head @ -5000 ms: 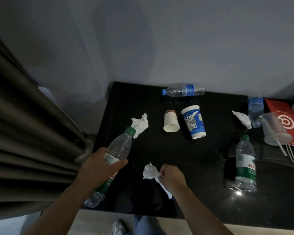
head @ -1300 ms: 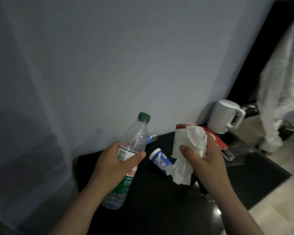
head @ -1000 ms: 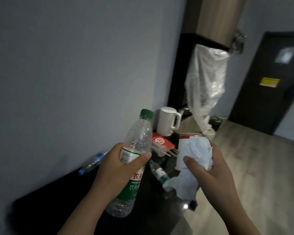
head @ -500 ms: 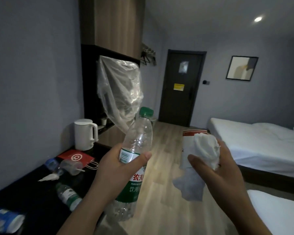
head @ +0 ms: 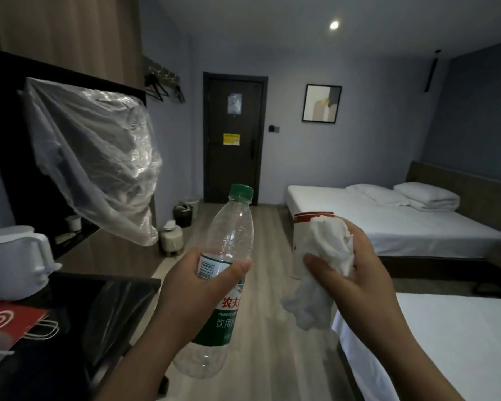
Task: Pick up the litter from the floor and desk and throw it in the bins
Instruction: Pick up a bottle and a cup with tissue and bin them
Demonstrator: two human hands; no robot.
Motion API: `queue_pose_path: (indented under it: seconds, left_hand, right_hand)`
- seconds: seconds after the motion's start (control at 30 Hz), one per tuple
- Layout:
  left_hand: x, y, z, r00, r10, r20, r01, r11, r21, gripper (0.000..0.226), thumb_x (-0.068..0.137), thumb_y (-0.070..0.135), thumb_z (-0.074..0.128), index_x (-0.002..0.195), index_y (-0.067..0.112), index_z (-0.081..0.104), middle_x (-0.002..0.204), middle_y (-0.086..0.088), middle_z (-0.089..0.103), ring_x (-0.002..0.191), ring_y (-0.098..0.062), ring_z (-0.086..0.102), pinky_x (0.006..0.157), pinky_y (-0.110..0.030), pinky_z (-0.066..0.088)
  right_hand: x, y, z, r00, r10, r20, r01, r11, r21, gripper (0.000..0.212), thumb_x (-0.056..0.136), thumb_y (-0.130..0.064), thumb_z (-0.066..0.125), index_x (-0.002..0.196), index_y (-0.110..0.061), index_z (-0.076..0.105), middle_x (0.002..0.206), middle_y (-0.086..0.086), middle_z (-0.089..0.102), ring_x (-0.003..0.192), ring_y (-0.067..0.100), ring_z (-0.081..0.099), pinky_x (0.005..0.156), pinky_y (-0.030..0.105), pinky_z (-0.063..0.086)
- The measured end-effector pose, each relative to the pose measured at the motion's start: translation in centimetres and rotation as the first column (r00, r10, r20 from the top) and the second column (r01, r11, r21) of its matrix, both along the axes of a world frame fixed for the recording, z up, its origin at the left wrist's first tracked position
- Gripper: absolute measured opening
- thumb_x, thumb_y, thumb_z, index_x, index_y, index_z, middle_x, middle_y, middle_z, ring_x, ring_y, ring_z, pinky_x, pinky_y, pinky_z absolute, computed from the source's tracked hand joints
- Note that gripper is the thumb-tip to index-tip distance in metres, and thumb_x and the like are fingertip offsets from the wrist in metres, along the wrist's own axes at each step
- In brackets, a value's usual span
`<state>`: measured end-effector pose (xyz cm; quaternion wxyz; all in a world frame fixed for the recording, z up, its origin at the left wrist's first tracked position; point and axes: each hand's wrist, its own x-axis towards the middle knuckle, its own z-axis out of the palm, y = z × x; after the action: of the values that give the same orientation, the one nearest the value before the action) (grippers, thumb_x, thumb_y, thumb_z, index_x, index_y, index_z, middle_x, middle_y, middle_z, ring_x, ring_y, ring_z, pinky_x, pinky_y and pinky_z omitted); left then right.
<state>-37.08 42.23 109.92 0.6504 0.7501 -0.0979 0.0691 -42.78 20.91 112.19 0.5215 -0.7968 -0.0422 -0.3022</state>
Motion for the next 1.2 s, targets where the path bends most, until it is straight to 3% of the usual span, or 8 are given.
queue_pose_path:
  seconds: [0.3,0.4,0.5,0.6,0.77,0.93,1.07,1.2]
  left_hand:
    - [15.6,0.9,-0.2,0.999,-0.034,0.04,0.034,0.999,-0.003,0.065,0.04,0.07,0.072,0.091,0.031,0.062,0.084,0.005,0.073,0.07,-0.011,0.071,0.066,-0.034,0.057]
    - [21.5,1.9,0.5,0.999,-0.034,0.031,0.034,0.999,-0.003,0.065,0.043,0.072,0.078,0.092,0.031,0.062,0.082,0.01,0.073,0.068,-0.007,0.071,0.061,-0.028,0.054]
    - [27.2,1.8,0.9,0.999,-0.032,0.034,0.031,0.999,0.026,0.062,0.043,0.069,0.069,0.091,0.032,0.061,0.079,0.02,0.07,0.065,0.0,0.068,0.056,-0.02,0.048]
    - [32.2,0.3,0.6,0.999,-0.034,0.022,0.033,0.999,0.035,0.062,0.041,0.069,0.067,0.09,0.032,0.061,0.079,0.022,0.07,0.065,0.002,0.068,0.055,-0.019,0.047]
    - [40.8,-4.0,-0.1,0.999,-0.033,0.017,0.032,0.997,0.065,0.061,0.041,0.07,0.067,0.09,0.034,0.061,0.08,0.026,0.069,0.065,0.004,0.067,0.053,-0.017,0.046]
    - [49.1,-9.1,-1.6,1.0,0.014,0.012,-0.015,0.994,0.104,0.055,0.049,0.066,0.071,0.09,0.032,0.062,0.08,0.02,0.071,0.065,0.0,0.068,0.058,-0.023,0.05]
    - [55.2,-12.7,-1.5,0.998,0.061,-0.006,-0.06,0.992,0.114,0.046,0.052,0.063,0.079,0.086,0.036,0.064,0.079,0.017,0.073,0.066,-0.001,0.069,0.061,-0.026,0.051]
    - [61.0,-15.7,-1.9,0.995,0.093,-0.031,-0.089,0.99,0.106,0.052,0.051,0.063,0.079,0.09,0.031,0.064,0.079,0.016,0.073,0.066,-0.003,0.07,0.062,-0.027,0.053]
  right_hand:
    - [14.8,0.9,0.2,0.996,-0.062,0.071,0.066,0.996,-0.056,0.073,0.066,-0.057,0.062,0.133,-0.033,0.044,0.116,-0.019,0.059,0.099,-0.013,0.055,0.072,0.0,0.046]
    - [20.7,1.6,0.7,0.995,-0.082,0.049,0.084,0.996,-0.044,0.074,0.063,-0.062,0.06,0.131,-0.037,0.042,0.116,-0.02,0.058,0.098,-0.005,0.059,0.074,0.007,0.048]
    - [26.2,1.5,0.7,0.995,-0.092,0.025,0.093,0.995,-0.029,0.07,0.062,-0.065,0.06,0.126,-0.046,0.039,0.113,-0.026,0.056,0.096,-0.006,0.059,0.068,0.005,0.048]
    - [31.2,0.2,0.4,0.996,-0.085,0.026,0.086,0.996,-0.029,0.06,0.066,-0.06,0.062,0.121,-0.051,0.039,0.109,-0.027,0.056,0.099,-0.011,0.056,0.065,0.001,0.047]
    - [39.7,-4.1,-0.6,0.995,-0.09,0.04,0.091,0.996,-0.018,0.067,0.067,-0.059,0.062,0.128,-0.043,0.038,0.11,-0.026,0.055,0.1,-0.009,0.056,0.07,0.001,0.048]
    - [48.8,-9.6,-2.1,0.996,-0.035,0.079,0.037,0.999,-0.015,0.053,0.081,-0.037,0.069,0.125,-0.047,0.04,0.109,-0.026,0.056,0.099,-0.006,0.058,0.072,0.008,0.051]
    - [55.6,-13.5,-1.8,0.999,0.012,0.044,-0.014,1.0,0.026,0.05,0.074,-0.048,0.065,0.117,-0.054,0.04,0.109,-0.025,0.056,0.099,-0.007,0.057,0.072,0.006,0.051]
    - [62.2,-17.0,-2.4,0.998,0.061,0.021,-0.061,0.998,0.02,0.05,0.083,-0.03,0.069,0.113,-0.058,0.04,0.105,-0.031,0.055,0.098,-0.007,0.057,0.071,0.008,0.05]
